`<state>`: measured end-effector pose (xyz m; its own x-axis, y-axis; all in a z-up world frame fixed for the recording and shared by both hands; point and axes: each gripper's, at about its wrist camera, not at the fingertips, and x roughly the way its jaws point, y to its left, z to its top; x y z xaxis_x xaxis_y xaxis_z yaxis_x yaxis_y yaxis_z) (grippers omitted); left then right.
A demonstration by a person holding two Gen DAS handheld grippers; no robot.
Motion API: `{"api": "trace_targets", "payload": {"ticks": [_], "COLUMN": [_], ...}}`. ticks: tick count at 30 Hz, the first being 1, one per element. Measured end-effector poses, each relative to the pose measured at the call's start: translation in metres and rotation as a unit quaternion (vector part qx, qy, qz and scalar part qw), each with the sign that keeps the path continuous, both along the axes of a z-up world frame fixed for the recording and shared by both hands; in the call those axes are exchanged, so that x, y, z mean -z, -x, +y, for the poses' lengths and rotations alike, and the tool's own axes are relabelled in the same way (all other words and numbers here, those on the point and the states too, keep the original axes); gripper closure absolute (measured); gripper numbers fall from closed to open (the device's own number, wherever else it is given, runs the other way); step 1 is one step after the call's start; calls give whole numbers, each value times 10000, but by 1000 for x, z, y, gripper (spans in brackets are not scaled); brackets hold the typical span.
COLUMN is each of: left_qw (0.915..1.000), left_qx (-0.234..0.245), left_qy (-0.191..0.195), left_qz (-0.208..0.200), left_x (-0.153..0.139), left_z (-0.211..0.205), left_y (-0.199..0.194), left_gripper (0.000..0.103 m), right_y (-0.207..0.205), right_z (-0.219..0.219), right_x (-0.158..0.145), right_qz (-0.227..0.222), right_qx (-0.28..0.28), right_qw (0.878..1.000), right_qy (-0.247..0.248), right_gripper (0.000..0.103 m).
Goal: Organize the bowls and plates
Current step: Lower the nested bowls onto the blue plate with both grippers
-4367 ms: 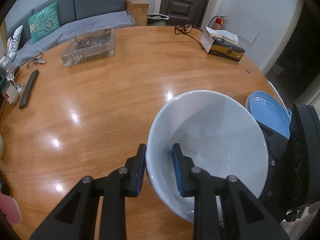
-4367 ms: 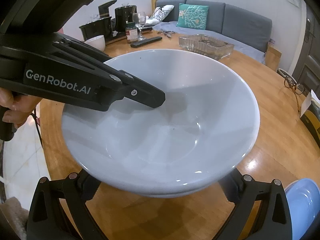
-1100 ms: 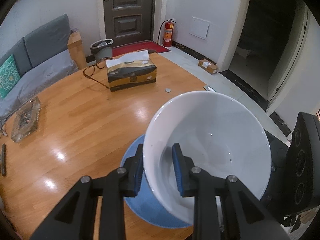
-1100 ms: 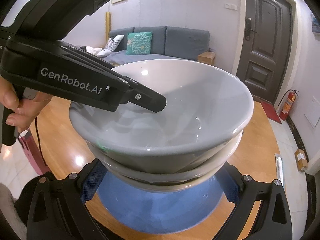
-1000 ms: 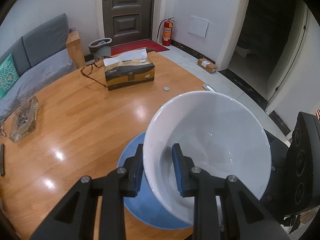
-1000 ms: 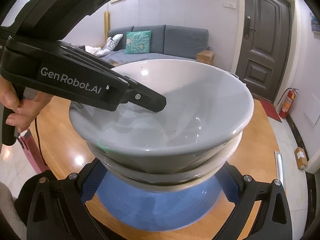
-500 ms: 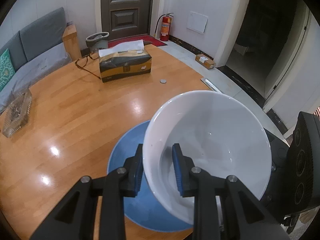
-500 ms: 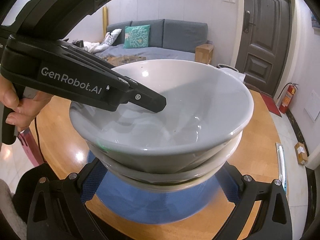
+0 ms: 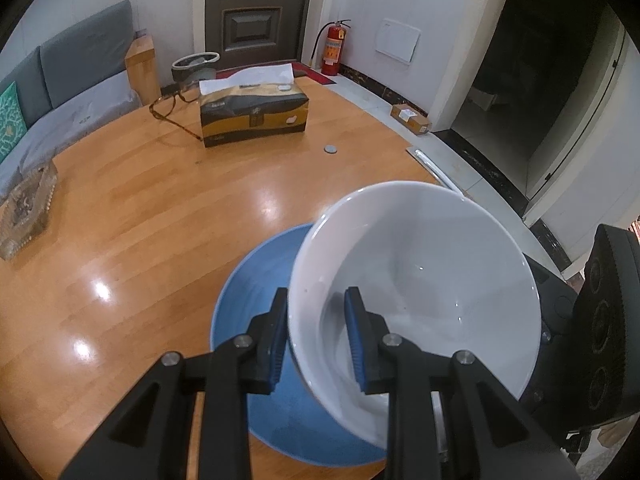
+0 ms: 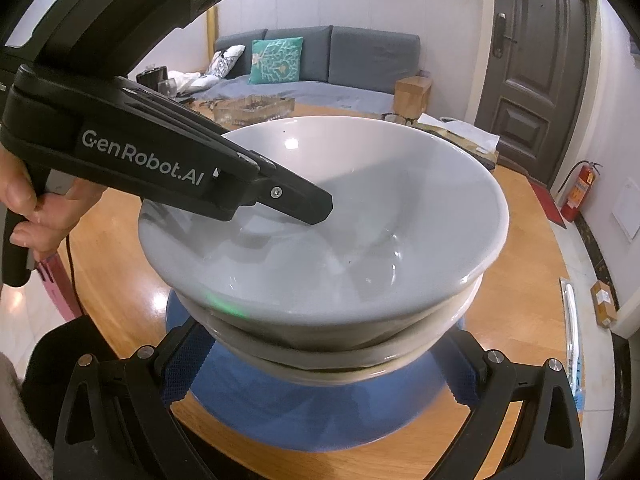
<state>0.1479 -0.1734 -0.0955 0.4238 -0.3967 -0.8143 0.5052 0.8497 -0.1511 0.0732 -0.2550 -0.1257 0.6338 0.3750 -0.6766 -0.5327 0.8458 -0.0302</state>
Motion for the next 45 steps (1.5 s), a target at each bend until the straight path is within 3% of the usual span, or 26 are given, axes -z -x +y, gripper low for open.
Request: {"api": "trace_targets", "payload": {"ticks": [37, 45], "left_qw": [9997, 9997], "left_qx": [-88, -48], "left_qy": [0, 3], "left_qz": [239, 245], "left_x": [22, 22], "left_z": [8, 7], "left_y": [-6, -6], "left_gripper": [80, 76], "right_y": [-15, -14], "right_z": [4, 3], "right_x": [22, 23], "right_qz": [204, 196], "right_qx": [-115, -112], "right_qw": [9997, 9997], "right_qy": [117, 112], "right_gripper": [5, 5]}}
